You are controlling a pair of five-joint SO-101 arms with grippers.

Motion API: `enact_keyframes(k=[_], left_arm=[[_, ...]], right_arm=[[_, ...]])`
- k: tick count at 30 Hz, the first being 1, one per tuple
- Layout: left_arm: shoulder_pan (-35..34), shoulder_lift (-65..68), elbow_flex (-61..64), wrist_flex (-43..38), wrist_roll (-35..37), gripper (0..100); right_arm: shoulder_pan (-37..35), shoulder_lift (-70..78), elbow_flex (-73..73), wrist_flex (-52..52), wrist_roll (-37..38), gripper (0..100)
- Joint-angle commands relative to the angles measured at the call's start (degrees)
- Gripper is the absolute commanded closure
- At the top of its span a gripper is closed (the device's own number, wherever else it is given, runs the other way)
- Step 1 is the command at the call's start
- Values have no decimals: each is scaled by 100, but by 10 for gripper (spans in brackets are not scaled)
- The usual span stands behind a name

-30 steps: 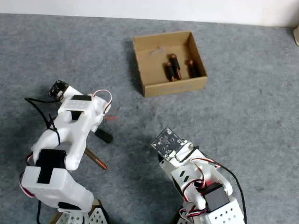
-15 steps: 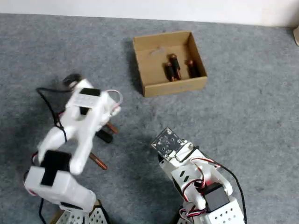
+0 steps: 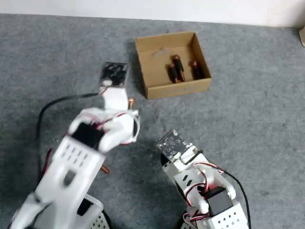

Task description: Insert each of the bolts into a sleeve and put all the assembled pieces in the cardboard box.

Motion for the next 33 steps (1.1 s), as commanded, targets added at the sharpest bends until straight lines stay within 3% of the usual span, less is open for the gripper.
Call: enact_keyframes(k=[1, 6, 10, 15, 22, 26, 29, 33], left_arm=[[101, -1323, 514, -624, -422, 995], [101, -2730, 1947, -2075, -457, 995], [92, -3600, 2782, -3121, -53, 995], [110, -4374, 2976, -3358, 360, 995], [110, -4681, 3178, -3429, 1327, 995], [119, -4681, 3925, -4387, 1626, 995], [576, -4681, 4558, -5345, 1714, 994], [971, -4734, 5147, -6189, 1204, 994]], right_arm=[[22, -48, -57, -180, -343, 993], [13, -892, 57, -400, -659, 993], [13, -734, 75, -1059, -993, 993], [13, -804, 409, -2123, -985, 993], [-664, -804, 945, -2519, -1011, 993], [-769, -804, 971, -2519, -1011, 993], [-769, -804, 971, -2519, -1011, 993], [-743, -804, 989, -2501, -976, 993]])
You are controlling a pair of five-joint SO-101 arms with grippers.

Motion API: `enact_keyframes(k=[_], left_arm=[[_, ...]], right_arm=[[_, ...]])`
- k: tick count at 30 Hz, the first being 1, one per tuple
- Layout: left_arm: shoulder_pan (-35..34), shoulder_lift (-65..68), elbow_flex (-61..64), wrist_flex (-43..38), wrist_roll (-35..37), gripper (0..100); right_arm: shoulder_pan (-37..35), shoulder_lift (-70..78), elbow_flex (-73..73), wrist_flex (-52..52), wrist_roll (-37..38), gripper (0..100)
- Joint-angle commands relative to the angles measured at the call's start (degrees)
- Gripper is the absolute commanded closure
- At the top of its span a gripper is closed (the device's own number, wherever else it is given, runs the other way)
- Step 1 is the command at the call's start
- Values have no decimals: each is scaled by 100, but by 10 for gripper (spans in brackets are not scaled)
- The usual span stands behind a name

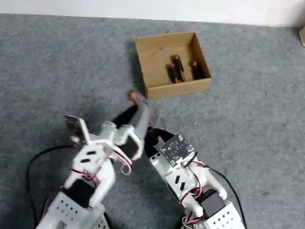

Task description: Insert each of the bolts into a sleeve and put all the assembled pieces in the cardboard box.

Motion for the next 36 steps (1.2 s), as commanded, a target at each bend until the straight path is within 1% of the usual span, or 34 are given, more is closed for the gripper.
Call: enact_keyframes(k=[1, 5, 9, 16, 21, 26, 31, 33, 36], left_arm=[[224, -127, 145, -738, -360, 994], [224, -127, 163, -747, -404, 994], [215, -127, 119, -703, -413, 994], [215, -127, -127, 97, -422, 994], [189, -92, -57, 88, -774, 994], [189, -110, -57, 88, -738, 994], [233, -119, -75, 88, -730, 994], [224, -119, -92, 88, -598, 994], [198, -110, -92, 88, -167, 994]], right_arm=[[-31, -66, -4, -145, -26, 993], [4, -66, -13, -145, -26, 993], [242, -66, -31, -145, -26, 993], [593, -66, -48, -145, -53, 993], [567, -66, -48, -145, -53, 993], [558, -66, -57, -154, -53, 993], [277, -66, -57, -154, -26, 993], [259, -66, -57, -154, -26, 993], [268, -66, -57, -154, -26, 993]])
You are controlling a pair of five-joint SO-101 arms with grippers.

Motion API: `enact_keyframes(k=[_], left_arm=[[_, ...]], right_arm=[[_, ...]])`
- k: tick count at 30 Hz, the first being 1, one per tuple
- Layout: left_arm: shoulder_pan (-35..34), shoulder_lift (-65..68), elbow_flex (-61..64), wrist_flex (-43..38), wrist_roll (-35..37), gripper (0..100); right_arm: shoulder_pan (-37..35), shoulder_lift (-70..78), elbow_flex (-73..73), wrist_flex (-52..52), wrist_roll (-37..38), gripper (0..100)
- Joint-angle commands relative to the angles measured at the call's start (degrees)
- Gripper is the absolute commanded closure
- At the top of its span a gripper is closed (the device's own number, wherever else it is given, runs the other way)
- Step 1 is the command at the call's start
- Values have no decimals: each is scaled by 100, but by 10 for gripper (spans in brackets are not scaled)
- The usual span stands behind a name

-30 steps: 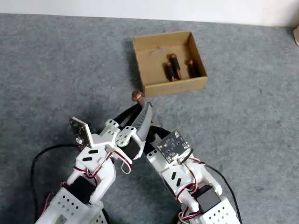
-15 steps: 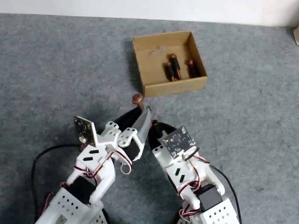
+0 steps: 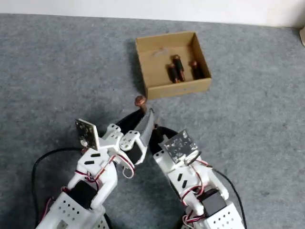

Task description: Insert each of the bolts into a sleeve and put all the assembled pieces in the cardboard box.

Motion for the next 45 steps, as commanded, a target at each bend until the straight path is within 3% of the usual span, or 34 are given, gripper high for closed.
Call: enact_keyframes(k=[1, 26, 34, 45], left_arm=[[75, -92, -295, 18, 413, 994], [286, -75, -57, 26, 466, 994], [-127, -75, -48, 53, 501, 994], [110, -101, 31, 167, 501, 994]], right_arm=[[-48, -66, -92, -154, -26, 993], [101, -66, -418, 13, -62, 993], [-374, -66, -418, 13, -26, 993], [-365, -66, -866, -13, -26, 993]])
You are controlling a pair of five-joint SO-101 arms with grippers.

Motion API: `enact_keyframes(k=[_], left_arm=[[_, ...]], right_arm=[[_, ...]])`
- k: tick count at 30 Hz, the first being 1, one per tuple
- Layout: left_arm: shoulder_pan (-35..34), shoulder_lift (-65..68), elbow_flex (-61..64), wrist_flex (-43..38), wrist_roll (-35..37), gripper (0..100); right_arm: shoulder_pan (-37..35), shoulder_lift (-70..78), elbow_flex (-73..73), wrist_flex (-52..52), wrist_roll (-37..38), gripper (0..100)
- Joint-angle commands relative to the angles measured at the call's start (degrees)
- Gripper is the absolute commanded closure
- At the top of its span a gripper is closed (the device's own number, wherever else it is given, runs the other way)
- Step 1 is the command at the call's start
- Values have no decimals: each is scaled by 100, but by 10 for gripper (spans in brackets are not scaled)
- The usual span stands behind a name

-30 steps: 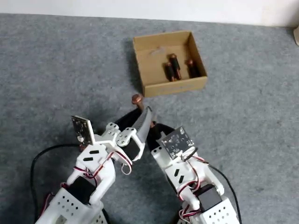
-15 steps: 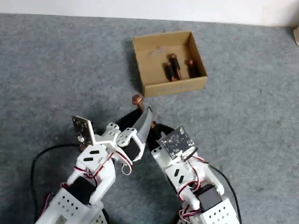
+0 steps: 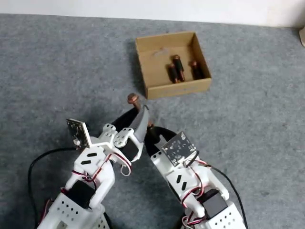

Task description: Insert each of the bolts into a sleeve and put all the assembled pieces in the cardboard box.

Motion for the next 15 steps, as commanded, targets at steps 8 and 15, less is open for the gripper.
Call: enact_keyframes(k=[8, 15], left_arm=[[690, 13, -22, 273, -9, 994], [1174, 13, -75, 624, -62, 994]], right_arm=[[497, -75, -479, -356, -53, 993], [629, -75, -488, -356, -44, 993]])
